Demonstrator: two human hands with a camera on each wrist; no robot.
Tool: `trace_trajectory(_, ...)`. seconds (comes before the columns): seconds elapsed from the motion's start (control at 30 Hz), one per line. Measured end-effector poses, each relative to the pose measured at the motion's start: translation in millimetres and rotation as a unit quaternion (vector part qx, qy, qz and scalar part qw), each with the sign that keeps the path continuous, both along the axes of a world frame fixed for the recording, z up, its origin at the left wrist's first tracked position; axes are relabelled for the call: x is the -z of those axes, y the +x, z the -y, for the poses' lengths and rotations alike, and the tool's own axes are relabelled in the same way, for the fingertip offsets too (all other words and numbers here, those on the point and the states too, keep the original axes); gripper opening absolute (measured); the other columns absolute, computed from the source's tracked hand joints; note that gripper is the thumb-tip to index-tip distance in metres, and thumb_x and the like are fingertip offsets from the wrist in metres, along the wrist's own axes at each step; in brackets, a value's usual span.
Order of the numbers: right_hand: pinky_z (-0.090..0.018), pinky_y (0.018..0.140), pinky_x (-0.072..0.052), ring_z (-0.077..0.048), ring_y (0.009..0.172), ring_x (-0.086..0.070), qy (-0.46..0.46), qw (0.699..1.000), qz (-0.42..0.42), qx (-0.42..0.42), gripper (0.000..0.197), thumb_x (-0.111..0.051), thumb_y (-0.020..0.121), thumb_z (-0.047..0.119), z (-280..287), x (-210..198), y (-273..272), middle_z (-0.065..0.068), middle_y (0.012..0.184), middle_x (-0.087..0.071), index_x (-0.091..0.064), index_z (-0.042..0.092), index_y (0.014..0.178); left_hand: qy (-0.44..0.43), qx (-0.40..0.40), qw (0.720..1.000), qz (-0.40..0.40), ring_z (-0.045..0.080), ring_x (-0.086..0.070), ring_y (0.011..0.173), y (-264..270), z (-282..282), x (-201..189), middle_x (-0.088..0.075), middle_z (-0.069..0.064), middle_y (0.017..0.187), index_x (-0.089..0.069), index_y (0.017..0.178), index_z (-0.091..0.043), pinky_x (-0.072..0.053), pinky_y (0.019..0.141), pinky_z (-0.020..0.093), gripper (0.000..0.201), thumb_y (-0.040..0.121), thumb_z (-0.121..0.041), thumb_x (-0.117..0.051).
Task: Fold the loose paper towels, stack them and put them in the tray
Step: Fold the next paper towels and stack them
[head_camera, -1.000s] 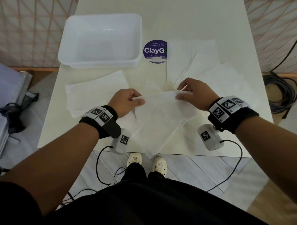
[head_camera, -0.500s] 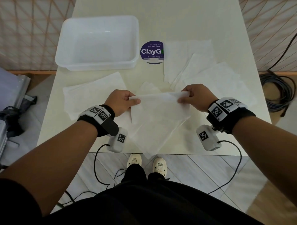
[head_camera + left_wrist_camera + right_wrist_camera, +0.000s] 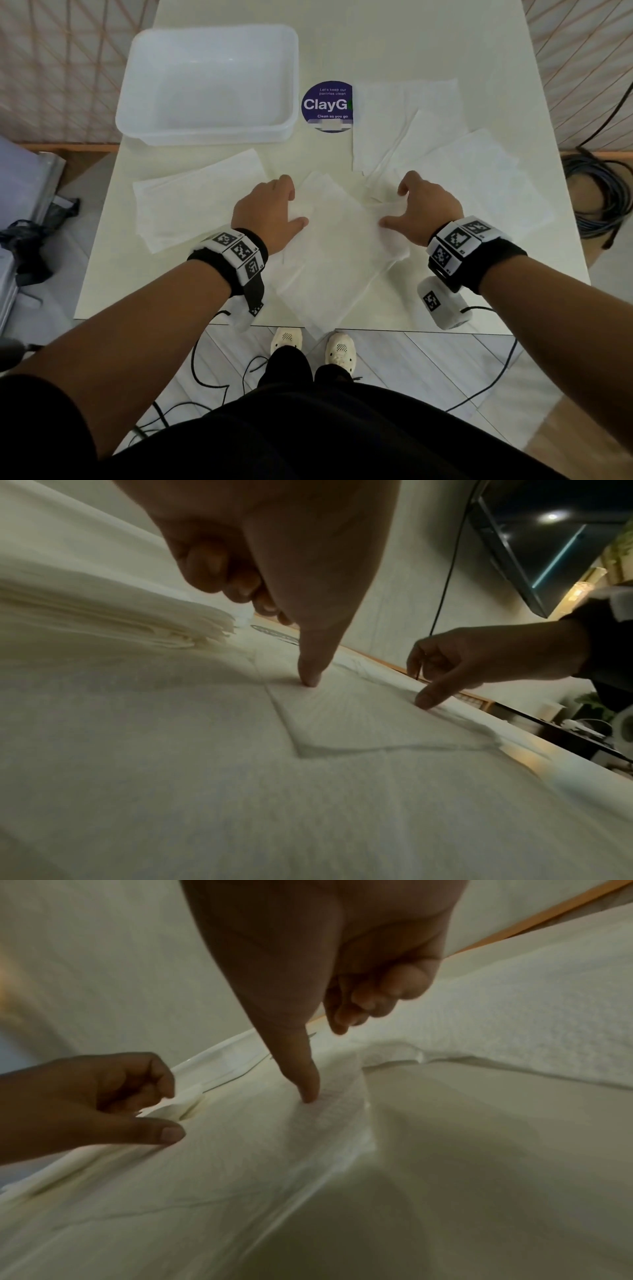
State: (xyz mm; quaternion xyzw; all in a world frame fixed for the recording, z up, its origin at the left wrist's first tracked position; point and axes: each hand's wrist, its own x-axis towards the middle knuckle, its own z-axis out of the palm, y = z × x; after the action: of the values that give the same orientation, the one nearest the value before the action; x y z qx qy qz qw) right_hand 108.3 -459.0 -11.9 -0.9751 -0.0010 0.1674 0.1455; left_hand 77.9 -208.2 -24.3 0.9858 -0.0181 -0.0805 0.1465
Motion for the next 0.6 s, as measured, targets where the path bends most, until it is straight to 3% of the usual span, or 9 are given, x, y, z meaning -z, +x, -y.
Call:
trace_trajectory(0.07,-0.033,0.065,-0.042,-0.023,0.085,-0.053,-0.017,0.999,0.044,-0.023,0.059,-0.074,0.073,0.036,-6,-5,-4,-0.001,0.107,-0.051,-0.041,0.016,0.117,-0.025,0.037,0.998,0.037,0.022,-0.047,0.103,-3,4,3,-0.053,0.0,0.109,-0.05,0.115,-0.015,-0.04,0.081,0.033,0.037,0.085,-0.029,-0.065)
trace_trajectory(0.13,-0.035,0.073,-0.045,-0.025,0.102,-0.052,0.016,0.993,0.096,-0.072,0.054,-0.068,0.078,0.026,-17,-4,-9,-0.004,0.12,-0.049,-0.042,0.016,0.123,-0.053,0.092,0.993,0.048,0.025,-0.044,0.119,-6,15,6,-0.052,0.004,0.128,-0.051,0.127,-0.013,-0.037,0.098,0.035,0.038,0.09,-0.021,-0.059)
trace_trajectory(0.23,-0.039,0.101,-0.036,-0.026,0.13,-0.037,0.02,0.98,0.084,-0.18,0.05,-0.05,0.092,0.019,-40,6,-24,-0.005,0.144,-0.038,-0.037,0.015,0.14,-0.052,0.165,0.985,-0.023,0.022,-0.016,0.146,-15,40,16,-0.022,0.008,0.158,-0.026,0.149,-0.009,-0.013,0.119,0.035,0.055,0.1,-0.028,-0.042)
trace_trajectory(0.3,-0.041,0.115,-0.017,-0.025,0.145,-0.012,-0.015,0.976,0.013,-0.218,0.056,-0.036,0.1,0.024,-48,19,-39,-0.004,0.159,-0.013,-0.014,0.013,0.151,0.004,0.187,0.978,-0.093,0.019,0.008,0.148,-24,48,29,0.005,0.008,0.161,0.0,0.152,-0.008,0.002,0.12,0.035,0.066,0.102,-0.039,-0.029)
trace_trajectory(0.37,-0.045,0.119,-0.002,-0.023,0.147,0.01,-0.027,0.974,-0.031,-0.224,0.059,-0.025,0.102,0.03,-44,33,-50,0.0,0.16,0.009,0.005,0.016,0.151,0.053,0.197,0.973,-0.112,0.019,0.02,0.146,-29,48,39,0.02,0.007,0.159,0.012,0.151,-0.01,0.008,0.12,0.037,0.069,0.101,-0.046,-0.021)
trace_trajectory(0.6,-0.039,0.114,0.015,-0.016,0.141,0.027,-0.011,0.98,-0.007,-0.199,0.075,-0.014,0.092,0.061,-18,55,-57,0.004,0.156,0.023,0.013,0.021,0.15,0.083,0.206,0.972,-0.076,0.017,0.023,0.145,-34,31,49,0.025,0.003,0.157,0.017,0.149,-0.017,0.01,0.119,0.037,0.075,0.093,-0.061,-0.005)
